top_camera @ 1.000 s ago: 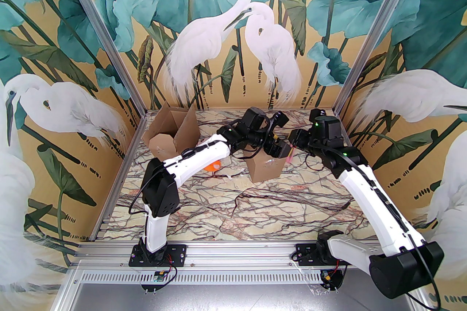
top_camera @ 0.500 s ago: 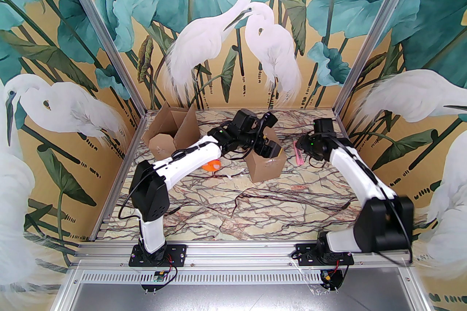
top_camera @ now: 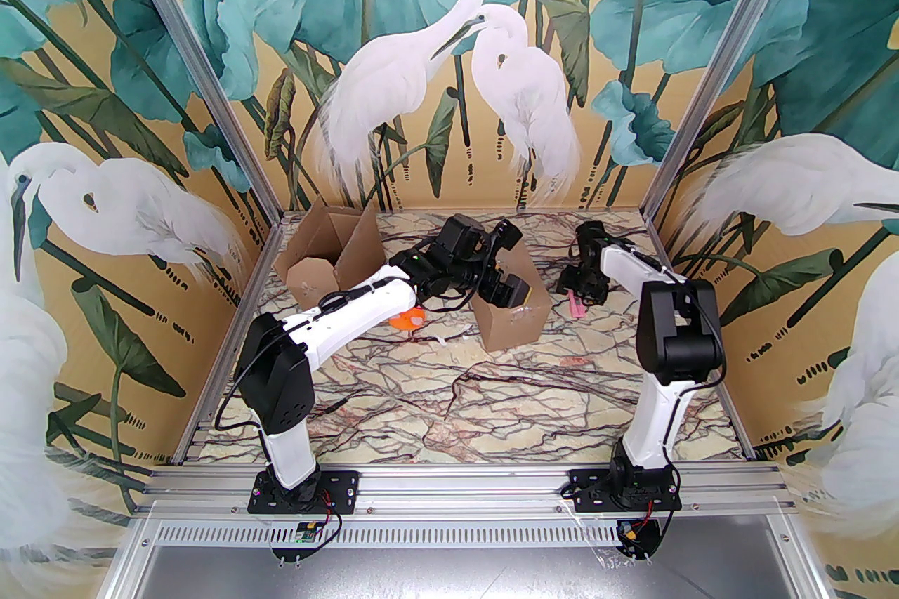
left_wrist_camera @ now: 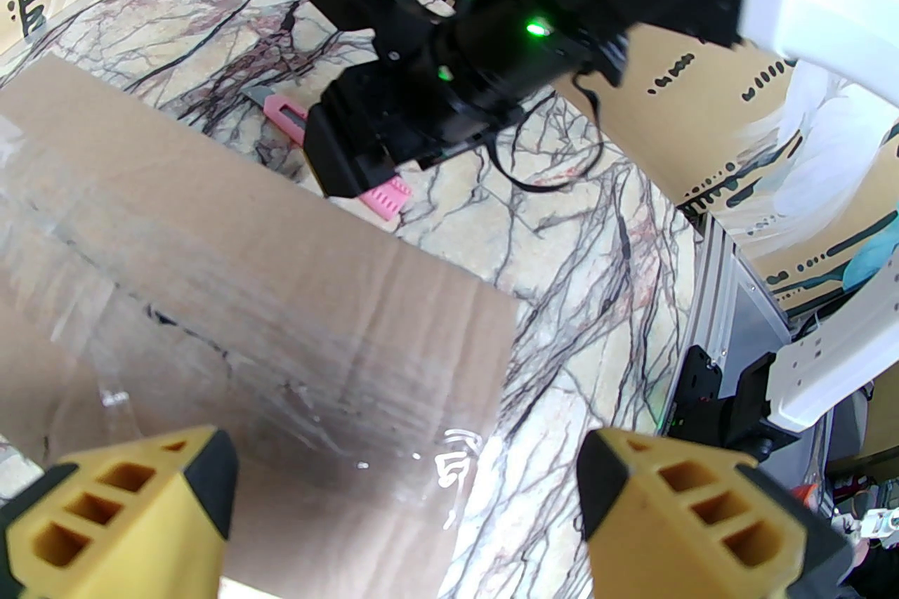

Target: Unpack the express box

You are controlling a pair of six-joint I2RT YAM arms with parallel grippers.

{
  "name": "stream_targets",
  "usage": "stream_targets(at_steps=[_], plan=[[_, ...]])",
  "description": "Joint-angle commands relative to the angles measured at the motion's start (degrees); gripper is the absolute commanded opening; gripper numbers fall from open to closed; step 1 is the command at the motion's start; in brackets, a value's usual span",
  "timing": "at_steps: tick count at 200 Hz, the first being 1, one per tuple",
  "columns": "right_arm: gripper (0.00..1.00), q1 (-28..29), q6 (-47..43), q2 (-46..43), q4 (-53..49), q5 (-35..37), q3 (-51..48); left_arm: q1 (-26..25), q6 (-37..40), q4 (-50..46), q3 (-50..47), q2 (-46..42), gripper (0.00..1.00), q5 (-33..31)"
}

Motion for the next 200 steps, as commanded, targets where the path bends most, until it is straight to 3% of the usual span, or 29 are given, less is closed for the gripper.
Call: stream_targets(at_steps=[1,80,96,115,165,200], plan=[[0.62,0.0,-2.7,3.2,-3.3,2.1,3.9,0.5,0.9,0.8,-0.3,-0.8,0.85,-0.9],[0.46,-0.1,-7.5,10.0,-7.6,-1.6,7.4,0.9,0.8,0.6,-0.2,-0.6,0.86,-0.9],[0.32,0.0,-8.2,10.1,-7.5,-1.4,6.9,0.9,0.7,0.5,-0.2,-0.7,0.86,-1.0],[0.3,0.0,-8.9,9.8,-7.6,-0.8,6.4,0.9,0.7,0.4,-0.2,-0.8,0.86,-1.0],[0.19,0.0,-11.7,4.3,-4.7,-0.1,3.5,1.0,1.2,-0.5,0.8,-1.7,0.87,-1.5],[0.15,0.0,-14.2,-7.6,0.2,-2.1,-1.7,1.6,-0.6,-3.1,3.4,-2.2,0.88,-3.0]])
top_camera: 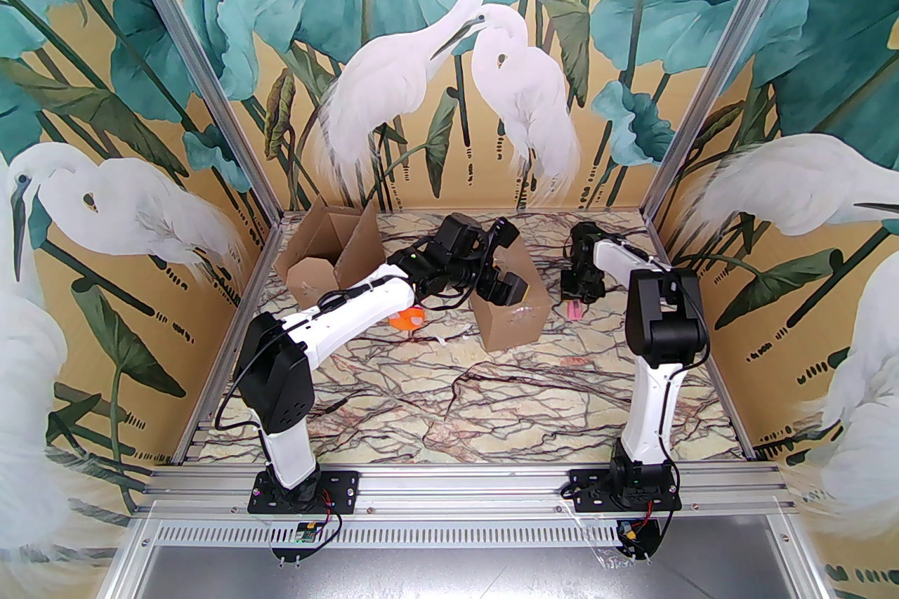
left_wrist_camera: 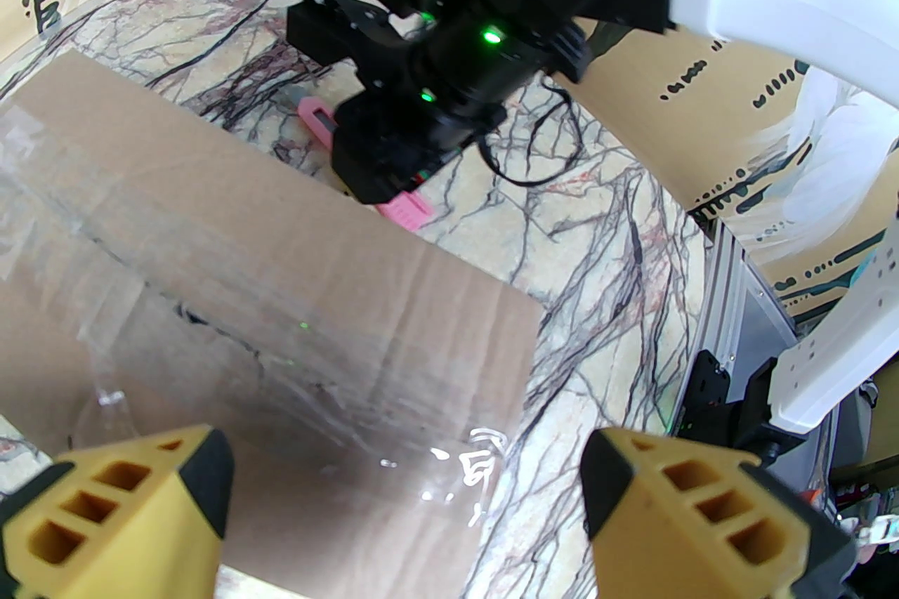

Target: Unpack the express box

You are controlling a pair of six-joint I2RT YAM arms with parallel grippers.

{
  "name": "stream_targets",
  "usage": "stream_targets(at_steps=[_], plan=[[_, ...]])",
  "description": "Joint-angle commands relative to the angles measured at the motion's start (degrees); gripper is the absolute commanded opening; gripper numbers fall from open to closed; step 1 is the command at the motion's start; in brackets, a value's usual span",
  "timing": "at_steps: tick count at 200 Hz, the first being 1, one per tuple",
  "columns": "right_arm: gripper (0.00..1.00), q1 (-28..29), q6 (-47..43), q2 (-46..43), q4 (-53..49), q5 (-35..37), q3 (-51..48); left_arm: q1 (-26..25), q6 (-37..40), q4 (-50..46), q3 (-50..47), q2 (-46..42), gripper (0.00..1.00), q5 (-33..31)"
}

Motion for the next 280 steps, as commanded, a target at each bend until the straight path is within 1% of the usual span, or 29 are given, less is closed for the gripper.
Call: stream_targets(at_steps=[1,24,45,81,113,145,175,196,207,233,265,280], plan=[[0.15,0.0,-2.9,-10.5,3.8,-1.6,-3.3,1.0,-0.9,-2.4,3.1,-2.2,0.88,-1.9],[0.14,0.6,-4.9,-19.7,6.2,-3.4,-6.4,2.3,-5.0,-0.9,3.8,-2.8,0.89,0.9],[0.14,2.8,-7.9,-26.2,6.4,-4.4,-8.0,2.3,-7.5,0.6,5.4,-2.8,0.89,3.4],[0.14,10.6,-11.5,-36.6,9.2,-4.4,-11.7,2.3,-10.3,1.9,8.1,-2.8,0.89,6.5],[0.14,15.6,-11.1,-43.2,13.3,-4.5,-14.2,2.2,-11.6,4.2,5.3,-4.6,0.89,6.3],[0.13,19.8,-12.2,-45.2,14.9,-3.8,-14.9,2.1,-13.4,6.2,3.5,-5.3,0.89,6.6],[0.13,22.4,-13.2,-45.5,15.4,-3.5,-14.9,2.1,-14.7,7.8,2.9,-5.1,0.88,5.5],[0.13,23.6,-13.6,-46.0,16.0,-4.6,-15.2,2.1,-15.4,9.4,2.2,-4.8,0.87,4.4],[0.13,23.9,-13.9,-46.2,16.3,-5.3,-15.4,2.1,-15.5,9.6,2.1,-4.7,0.85,3.4],[0.12,24.2,-14.4,-46.8,16.4,-6.2,-15.6,2.3,-15.3,9.8,1.8,-4.7,0.79,3.3],[0.12,24.2,-15.6,-47.7,16.9,-7.8,-16.4,3.3,-16.1,9.9,1.6,-4.6,0.67,5.3],[0.12,24.2,-16.2,-47.8,17.0,-8.5,-16.5,3.8,-16.3,9.6,1.8,-4.6,0.63,6.1]])
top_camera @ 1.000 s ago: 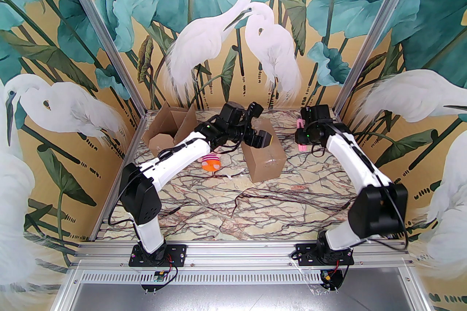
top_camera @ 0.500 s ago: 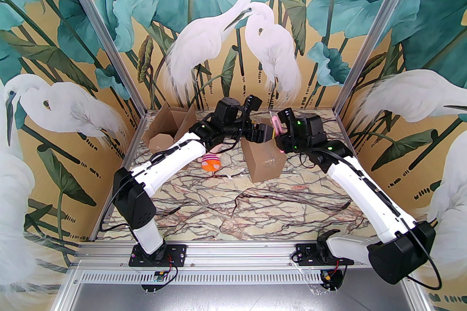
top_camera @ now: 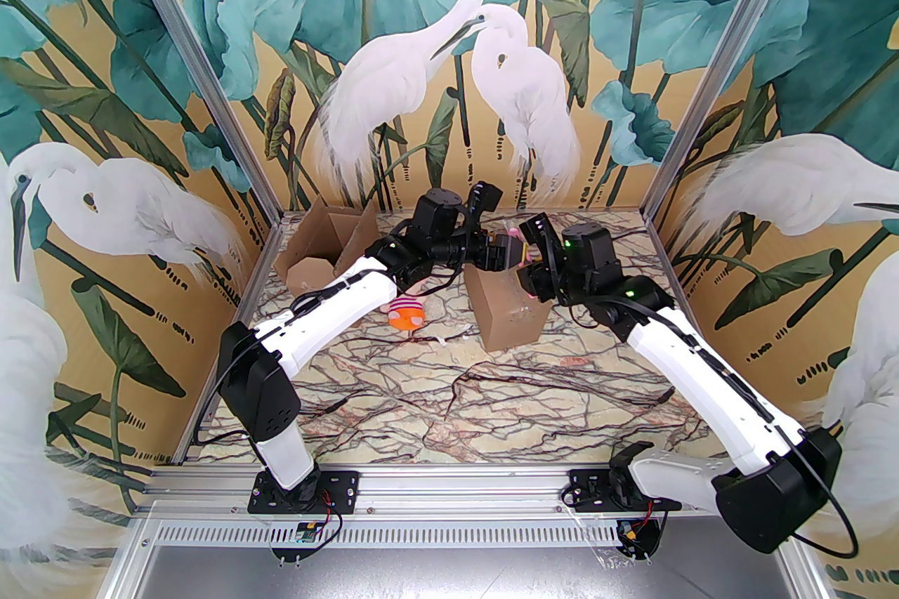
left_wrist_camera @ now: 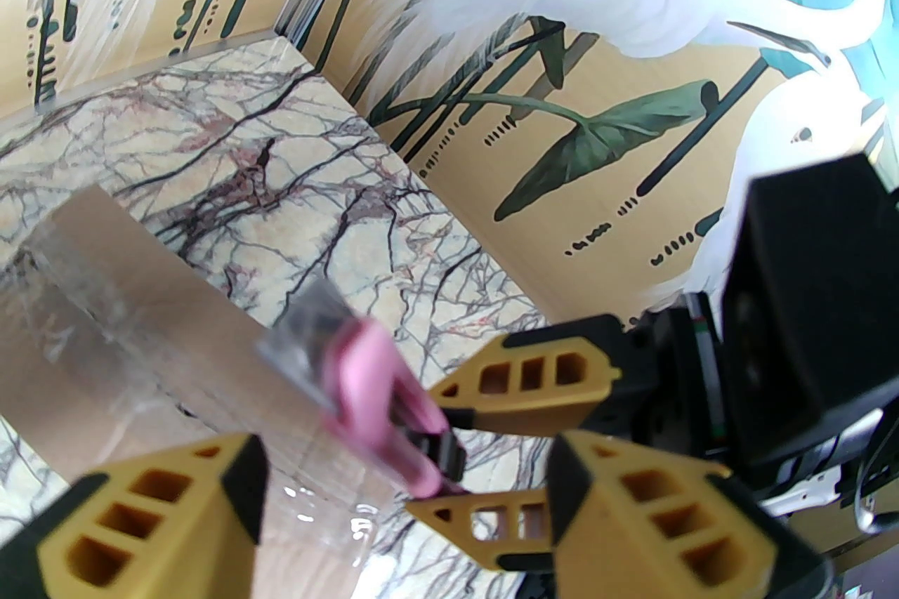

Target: Unpack the express box

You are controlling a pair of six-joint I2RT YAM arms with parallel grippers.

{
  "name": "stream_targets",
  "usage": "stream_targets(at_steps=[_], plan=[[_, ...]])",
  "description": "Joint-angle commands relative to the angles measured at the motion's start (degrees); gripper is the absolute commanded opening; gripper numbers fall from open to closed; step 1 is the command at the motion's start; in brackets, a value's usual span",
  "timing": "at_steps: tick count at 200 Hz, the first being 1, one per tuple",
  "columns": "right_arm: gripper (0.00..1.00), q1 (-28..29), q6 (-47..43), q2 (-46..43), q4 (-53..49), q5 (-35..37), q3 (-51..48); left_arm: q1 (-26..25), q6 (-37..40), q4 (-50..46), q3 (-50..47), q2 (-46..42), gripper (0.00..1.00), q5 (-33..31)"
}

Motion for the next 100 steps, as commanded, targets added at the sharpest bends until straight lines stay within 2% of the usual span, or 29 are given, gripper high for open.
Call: stream_targets(at_steps=[1,27,100], plan=[[0.12,0.3,-1.9,-1.1,1.4,-2.3,-0.6,1.0,-0.8,0.9,-0.7,-0.6,0.63,1.7],[0.12,0.4,-2.9,-1.0,1.1,-3.4,-0.3,1.0,-0.2,-0.8,1.3,0.7,0.6,4.4],[0.11,0.4,-5.2,-0.7,1.0,-3.8,0.3,1.1,0.3,-3.2,3.8,2.3,0.34,8.2]])
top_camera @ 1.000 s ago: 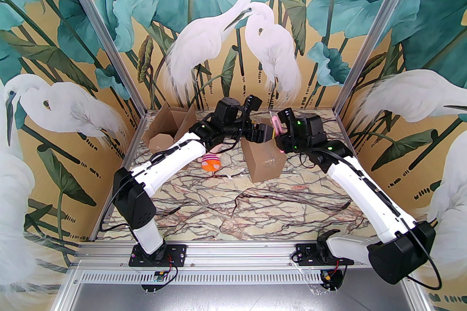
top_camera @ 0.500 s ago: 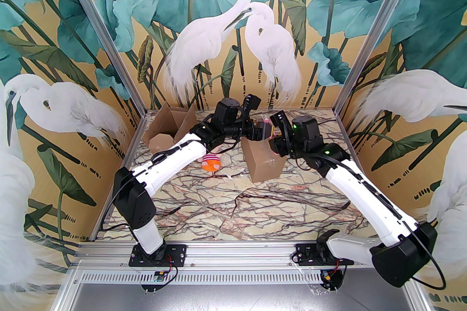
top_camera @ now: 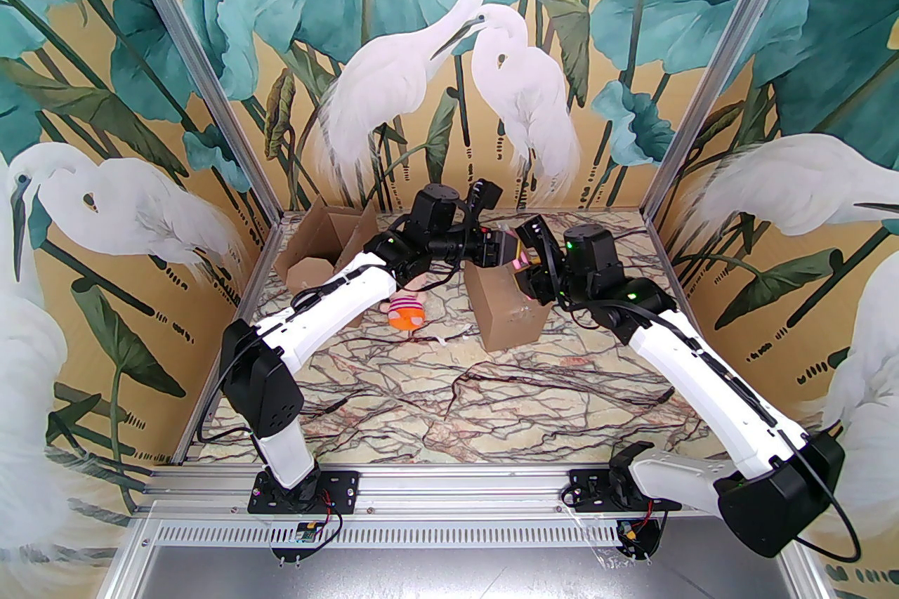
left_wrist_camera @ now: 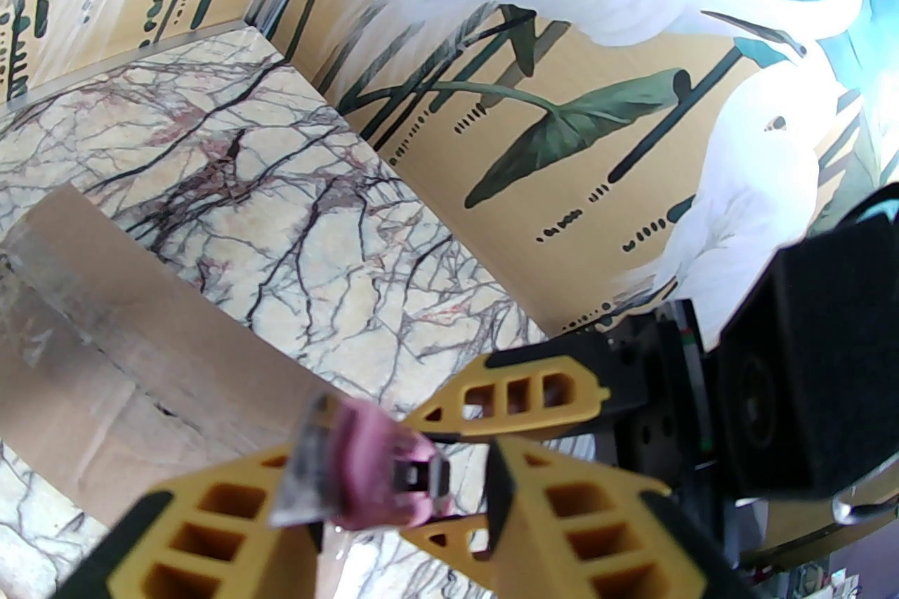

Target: Unpack the express box

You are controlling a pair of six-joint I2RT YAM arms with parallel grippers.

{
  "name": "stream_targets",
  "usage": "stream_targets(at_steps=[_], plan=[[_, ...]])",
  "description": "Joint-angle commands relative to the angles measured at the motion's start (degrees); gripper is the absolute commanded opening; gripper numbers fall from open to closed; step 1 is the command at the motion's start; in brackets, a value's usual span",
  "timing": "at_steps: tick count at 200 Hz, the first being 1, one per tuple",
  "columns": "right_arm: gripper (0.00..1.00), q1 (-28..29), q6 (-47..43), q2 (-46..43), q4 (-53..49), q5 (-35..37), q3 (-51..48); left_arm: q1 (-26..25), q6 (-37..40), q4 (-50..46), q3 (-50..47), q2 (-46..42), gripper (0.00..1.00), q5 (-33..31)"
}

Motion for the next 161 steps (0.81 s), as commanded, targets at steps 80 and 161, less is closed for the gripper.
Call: stream_targets(at_steps=[80,161], plan=[[0.13,0.4,-1.3,-1.5,4.5,-1.6,-1.5,0.2,-2.6,1.6,1.7,1.7,0.14,3.6],[0.88,-2.5,8.6,-7.5,14.4,1.0,-9.5,2.0,-9.0,11.1,0.9,1.5,0.03,1.1]])
